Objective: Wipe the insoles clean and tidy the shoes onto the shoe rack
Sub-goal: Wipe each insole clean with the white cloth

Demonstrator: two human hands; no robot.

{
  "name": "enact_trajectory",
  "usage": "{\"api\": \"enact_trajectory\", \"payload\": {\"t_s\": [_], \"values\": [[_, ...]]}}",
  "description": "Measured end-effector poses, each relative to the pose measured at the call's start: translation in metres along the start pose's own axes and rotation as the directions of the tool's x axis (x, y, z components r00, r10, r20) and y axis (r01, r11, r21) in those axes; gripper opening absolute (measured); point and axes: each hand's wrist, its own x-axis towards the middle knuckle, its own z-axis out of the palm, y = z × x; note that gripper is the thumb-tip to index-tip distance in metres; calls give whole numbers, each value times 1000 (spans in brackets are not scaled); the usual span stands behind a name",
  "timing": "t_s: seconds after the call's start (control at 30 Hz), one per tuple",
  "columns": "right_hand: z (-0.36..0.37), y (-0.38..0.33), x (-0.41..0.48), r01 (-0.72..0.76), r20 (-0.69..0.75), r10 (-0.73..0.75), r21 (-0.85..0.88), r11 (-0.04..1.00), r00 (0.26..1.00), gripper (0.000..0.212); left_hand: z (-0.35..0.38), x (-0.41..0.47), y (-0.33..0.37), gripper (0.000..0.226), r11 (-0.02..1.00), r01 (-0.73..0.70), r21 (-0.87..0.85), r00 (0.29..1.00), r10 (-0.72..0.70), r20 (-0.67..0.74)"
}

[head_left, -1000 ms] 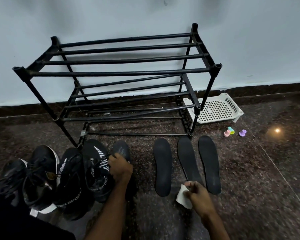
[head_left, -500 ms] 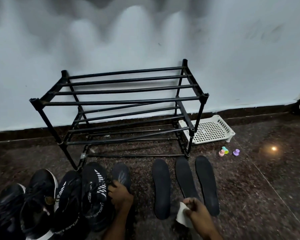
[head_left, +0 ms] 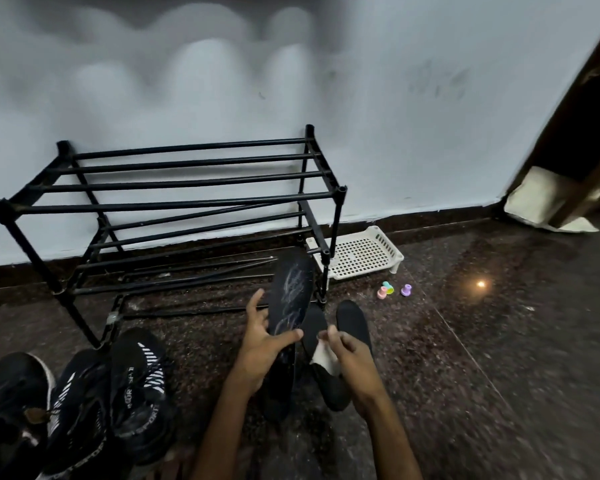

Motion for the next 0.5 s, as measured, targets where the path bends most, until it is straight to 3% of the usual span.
{"api": "enact_trajectory", "payload": {"t_s": [0.13, 0.23, 0.37, 0.5], "values": [[-16, -28, -1, 154, -40, -151, 81, 985, 988, 23, 36, -13, 16, 105, 996, -76, 39, 972, 65, 226], [-32, -39, -5, 188, -114, -179, 70, 980, 977, 16, 48, -19, 24, 92, 999, -37, -6, 953, 37, 301], [-46, -45, -9, 195, -45, -194, 22, 981, 980, 13, 56, -16, 40, 45, 988, 21, -151, 971, 16, 239], [-54, -51, -13, 187, 49, -186, -26, 982, 981, 14, 60, -8, 55, 47, 977, 14, -211, 997, 2, 75]]}}
